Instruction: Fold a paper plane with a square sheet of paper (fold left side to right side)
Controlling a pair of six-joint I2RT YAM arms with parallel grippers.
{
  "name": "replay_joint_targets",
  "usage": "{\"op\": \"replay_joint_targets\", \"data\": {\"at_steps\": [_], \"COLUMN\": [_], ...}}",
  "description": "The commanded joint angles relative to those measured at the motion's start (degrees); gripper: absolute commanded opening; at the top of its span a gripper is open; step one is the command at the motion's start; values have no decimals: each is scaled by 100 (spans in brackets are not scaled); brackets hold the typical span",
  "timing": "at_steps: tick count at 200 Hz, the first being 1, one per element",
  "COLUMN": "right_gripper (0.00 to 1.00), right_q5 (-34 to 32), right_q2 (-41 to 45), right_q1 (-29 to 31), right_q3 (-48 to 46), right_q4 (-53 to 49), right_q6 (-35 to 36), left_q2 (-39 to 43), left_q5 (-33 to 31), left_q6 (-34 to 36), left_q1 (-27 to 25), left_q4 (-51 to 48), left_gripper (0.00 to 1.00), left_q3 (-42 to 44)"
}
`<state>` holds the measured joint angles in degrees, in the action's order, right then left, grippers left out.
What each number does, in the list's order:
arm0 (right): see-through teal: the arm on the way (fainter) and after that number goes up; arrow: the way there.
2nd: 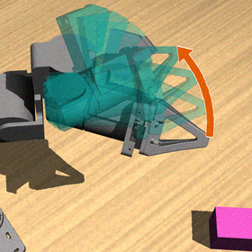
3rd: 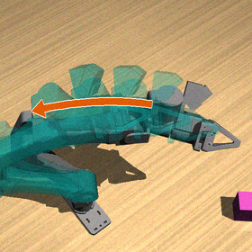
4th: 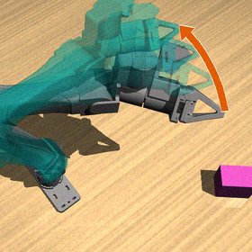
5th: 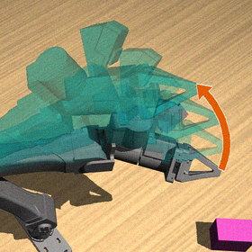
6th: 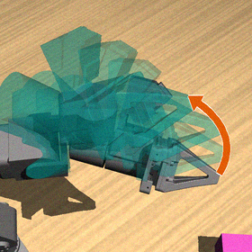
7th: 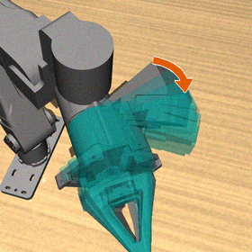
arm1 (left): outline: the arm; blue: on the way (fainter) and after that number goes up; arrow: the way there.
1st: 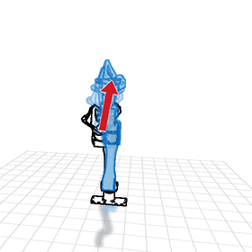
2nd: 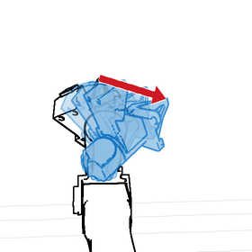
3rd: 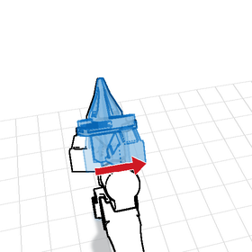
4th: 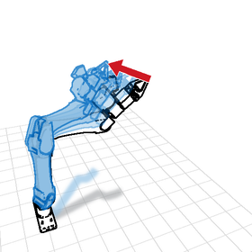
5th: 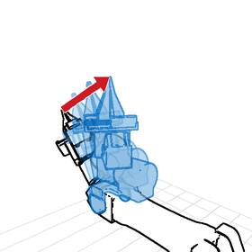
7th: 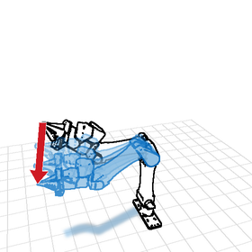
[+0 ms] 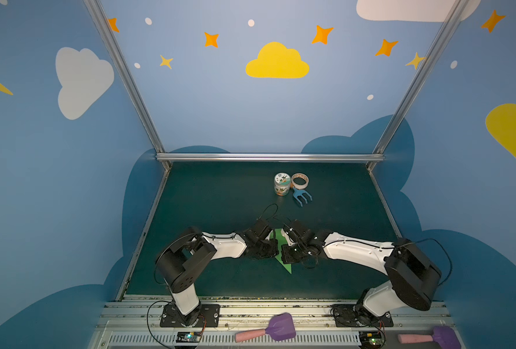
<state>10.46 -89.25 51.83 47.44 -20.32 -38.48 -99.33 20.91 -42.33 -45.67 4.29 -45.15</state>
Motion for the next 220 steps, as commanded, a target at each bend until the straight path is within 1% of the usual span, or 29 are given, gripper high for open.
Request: {"op": "replay_joint_targets", "data": {"at_steps": [1, 34, 86, 94, 160, 195, 220], "right_gripper": [0, 0, 0, 0, 0, 0, 0], "right_q5": [48, 105, 97, 92, -87, -313, -429], "right_q2": [-145, -92, 281, 356, 799, 1287, 1917], "right_q1": [-32, -24, 19, 37, 364, 546, 398], "right_q3": [-10, -400, -859, -1058, -1599, -2039, -2177], "right_q4": [42, 185, 149, 121, -13, -200, -609], "right_q6": [80, 15, -57, -72, -362, -702, -822], "left_q2": [-303, -320, -312, -320, -298, -237, -19], "left_q5": [-243, -256, -299, -306, -355, -416, -360], "left_q6": [14, 22, 40, 40, 5, -85, -93], "left_q1": [-51, -56, -56, -52, -56, -55, -61], "left_q4": [-262, -280, -315, -316, -272, -215, -259], "left_gripper": [4, 4, 4, 4, 4, 4, 4], "left_q3": [130, 143, 162, 156, 207, 258, 136]}}
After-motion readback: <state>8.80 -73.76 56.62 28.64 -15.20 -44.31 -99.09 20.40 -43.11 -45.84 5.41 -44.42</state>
